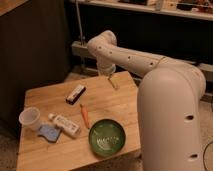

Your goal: Place the pepper in the ceramic cup

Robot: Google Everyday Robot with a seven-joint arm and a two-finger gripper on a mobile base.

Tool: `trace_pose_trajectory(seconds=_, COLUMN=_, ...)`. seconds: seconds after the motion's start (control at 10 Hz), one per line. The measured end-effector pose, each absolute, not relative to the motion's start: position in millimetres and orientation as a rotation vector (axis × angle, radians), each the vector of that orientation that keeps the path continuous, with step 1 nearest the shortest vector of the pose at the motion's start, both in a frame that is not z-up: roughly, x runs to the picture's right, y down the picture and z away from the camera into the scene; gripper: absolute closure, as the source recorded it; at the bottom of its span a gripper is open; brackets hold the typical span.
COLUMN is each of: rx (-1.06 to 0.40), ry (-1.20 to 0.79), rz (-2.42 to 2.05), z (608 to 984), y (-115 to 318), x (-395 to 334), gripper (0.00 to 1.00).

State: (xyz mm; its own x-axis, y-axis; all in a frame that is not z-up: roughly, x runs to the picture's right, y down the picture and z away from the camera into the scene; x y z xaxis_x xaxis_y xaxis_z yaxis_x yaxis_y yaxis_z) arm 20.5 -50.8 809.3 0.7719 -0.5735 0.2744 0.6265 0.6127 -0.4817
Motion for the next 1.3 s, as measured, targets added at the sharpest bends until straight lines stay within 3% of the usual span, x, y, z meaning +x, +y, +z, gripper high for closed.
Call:
trace_pose_trajectory(seconds=0.4, rx=-0.549, ry=-0.199, rz=-0.731, z=804, y=-51, x=15, gripper=0.20)
trace_pose_trajectory(seconds=0.7, rx=-0.398, ry=-0.607, rz=-0.769, z=788, y=-46, x=16, gripper=0.20)
trace_pose_trajectory(seconds=0.9, rx=-0.223, ry=-0.829, rz=-0.714, z=778, y=-42, x=22, gripper=0.20)
trace_pose_trajectory(seconds=1.0, rx=-0.146, ry=-0.886, rz=-0.686, z=773, y=-44, x=25, gripper=0.20)
trace_pose_trajectory(seconds=1.3, rx=-0.119, ry=-0.909, rz=-0.691, z=770, y=-46, x=21, gripper=0.20)
